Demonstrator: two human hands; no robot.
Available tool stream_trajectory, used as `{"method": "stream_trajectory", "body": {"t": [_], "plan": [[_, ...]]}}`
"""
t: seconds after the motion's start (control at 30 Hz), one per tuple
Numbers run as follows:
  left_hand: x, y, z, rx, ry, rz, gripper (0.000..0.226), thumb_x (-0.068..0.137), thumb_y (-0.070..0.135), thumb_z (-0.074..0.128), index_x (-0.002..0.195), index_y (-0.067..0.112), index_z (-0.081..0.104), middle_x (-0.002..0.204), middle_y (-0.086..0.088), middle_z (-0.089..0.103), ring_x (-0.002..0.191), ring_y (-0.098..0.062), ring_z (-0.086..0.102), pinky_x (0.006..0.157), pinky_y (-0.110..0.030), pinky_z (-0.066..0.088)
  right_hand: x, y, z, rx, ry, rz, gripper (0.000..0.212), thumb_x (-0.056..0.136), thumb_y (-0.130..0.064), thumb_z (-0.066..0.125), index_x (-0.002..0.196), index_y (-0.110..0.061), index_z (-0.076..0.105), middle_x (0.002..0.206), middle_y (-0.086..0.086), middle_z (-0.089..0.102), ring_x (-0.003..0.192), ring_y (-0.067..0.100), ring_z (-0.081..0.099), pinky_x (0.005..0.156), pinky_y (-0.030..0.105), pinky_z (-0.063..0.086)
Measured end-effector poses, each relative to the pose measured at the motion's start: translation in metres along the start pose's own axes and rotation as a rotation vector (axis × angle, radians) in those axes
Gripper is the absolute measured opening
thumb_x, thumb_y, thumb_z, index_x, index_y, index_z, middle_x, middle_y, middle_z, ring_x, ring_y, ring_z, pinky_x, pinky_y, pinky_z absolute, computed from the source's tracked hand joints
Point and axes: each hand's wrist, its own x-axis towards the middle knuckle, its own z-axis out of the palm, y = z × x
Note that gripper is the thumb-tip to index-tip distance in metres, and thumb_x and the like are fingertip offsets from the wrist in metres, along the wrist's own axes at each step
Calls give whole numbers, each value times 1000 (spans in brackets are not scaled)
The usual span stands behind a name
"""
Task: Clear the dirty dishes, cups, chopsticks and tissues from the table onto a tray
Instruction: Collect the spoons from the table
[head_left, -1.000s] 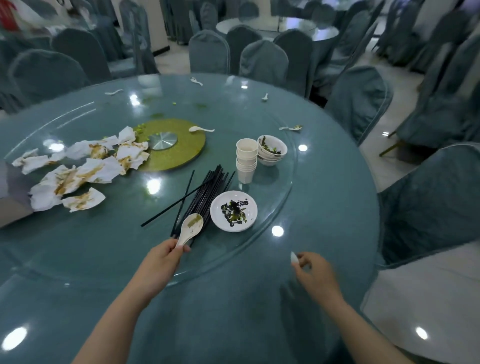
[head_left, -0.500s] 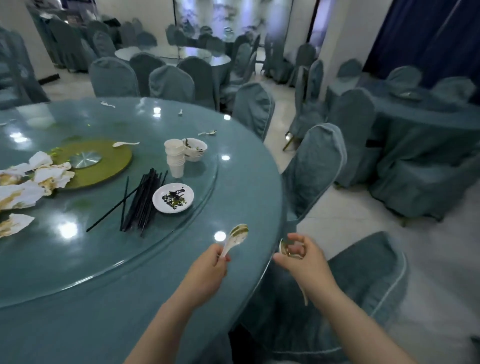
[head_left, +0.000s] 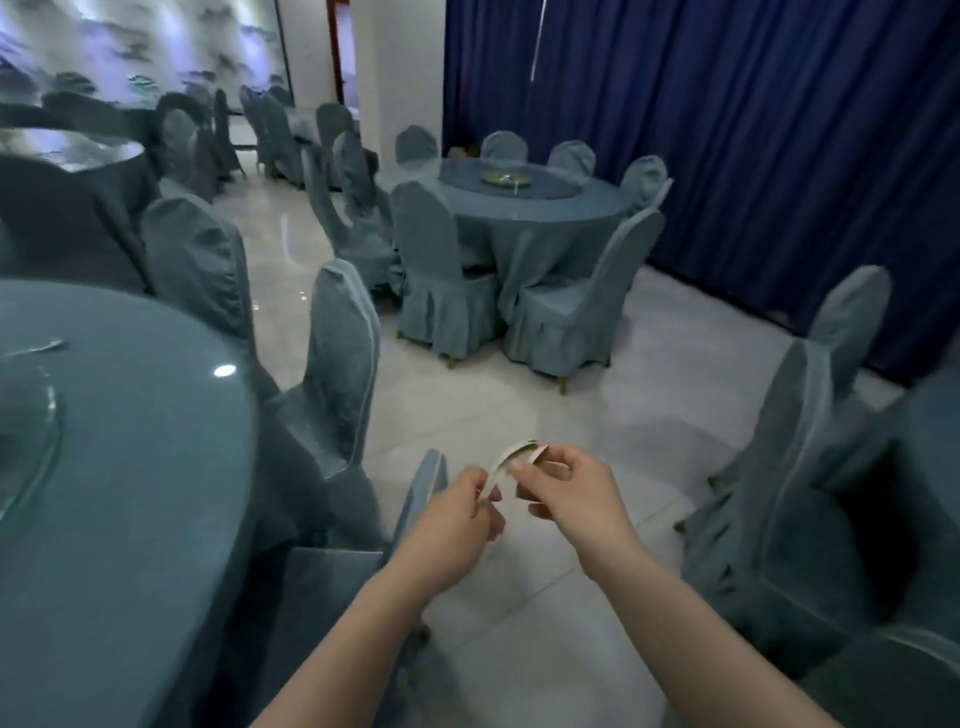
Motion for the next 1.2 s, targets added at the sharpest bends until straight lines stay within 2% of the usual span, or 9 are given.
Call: {"method": "stream_trajectory", "body": {"t": [0.1, 0.23, 0.4, 0.5, 0.6, 0.67, 0.87, 1.1, 1.2], "plan": [[54, 46, 61, -75, -88, 51, 16, 96, 19, 36, 87, 26, 47, 72, 4, 70, 70, -12, 67, 70, -31, 53, 41, 0, -73, -10, 71, 16, 21, 80, -18, 75, 95, -8, 65, 75, -2, 74, 65, 6, 69, 53, 18, 51], [106, 87, 118, -76, -153, 122, 16, 99, 30, 34, 95, 20, 46, 62, 2, 63, 52, -10, 61, 57, -31, 49, 85, 8, -146, 19, 163, 53, 24, 80, -23, 75, 97, -8, 65, 76, 0, 74, 67, 10, 70, 57, 22, 53], [170, 113, 158, 157, -180, 183, 18, 98, 35, 39, 111, 21, 42, 97, -4, 64, 84, -24, 59, 70, -35, 44, 146, 16, -199, 17, 213, 61, 25, 78, -32, 74, 94, -16, 63, 77, -5, 75, 72, 12, 72, 61, 25, 50], [215, 115, 161, 250, -177, 167, 15, 99, 33, 37, 106, 24, 46, 95, -4, 64, 79, -22, 54, 64, -31, 37, 187, 18, -213, -8, 214, 66, 23, 79, -34, 73, 97, -24, 63, 77, -10, 74, 71, 9, 72, 54, 17, 48], [272, 110, 155, 228, -124, 115, 19, 100, 35, 33, 94, 31, 51, 76, 12, 56, 67, -9, 51, 55, -24, 32, 239, 22, -220, -91, 167, 67, 15, 83, -38, 68, 92, -27, 65, 80, -13, 73, 71, 5, 70, 58, 18, 49], [311, 106, 147, 173, -63, 57, 23, 99, 35, 33, 86, 33, 52, 70, 12, 53, 61, -4, 48, 50, -22, 29, 277, 23, -226, -139, 159, 69, 13, 86, -41, 64, 92, -30, 64, 85, -13, 73, 72, 1, 69, 64, 22, 49], [456, 110, 109, 15, 36, -28, 27, 98, 28, 38, 79, 27, 58, 66, 8, 53, 61, -11, 49, 53, -28, 34, 430, 4, -214, -264, 123, 43, 6, 90, -33, 61, 85, -31, 63, 90, -10, 71, 78, 5, 68, 65, 21, 47], [589, 109, 27, -199, 257, -150, 23, 95, 26, 41, 85, 23, 62, 58, 5, 46, 47, -8, 39, 47, -22, 29, 592, -34, -186, -332, 29, -22, 8, 87, -24, 66, 87, -32, 65, 89, -9, 69, 86, 7, 64, 78, 25, 53], [636, 93, -13, -276, 329, -180, 23, 96, 25, 40, 89, 23, 62, 57, 3, 45, 50, -12, 39, 52, -27, 31, 659, -40, -162, -300, -43, -15, 8, 86, -19, 66, 88, -28, 66, 89, -5, 70, 83, 9, 64, 72, 21, 50]]}}
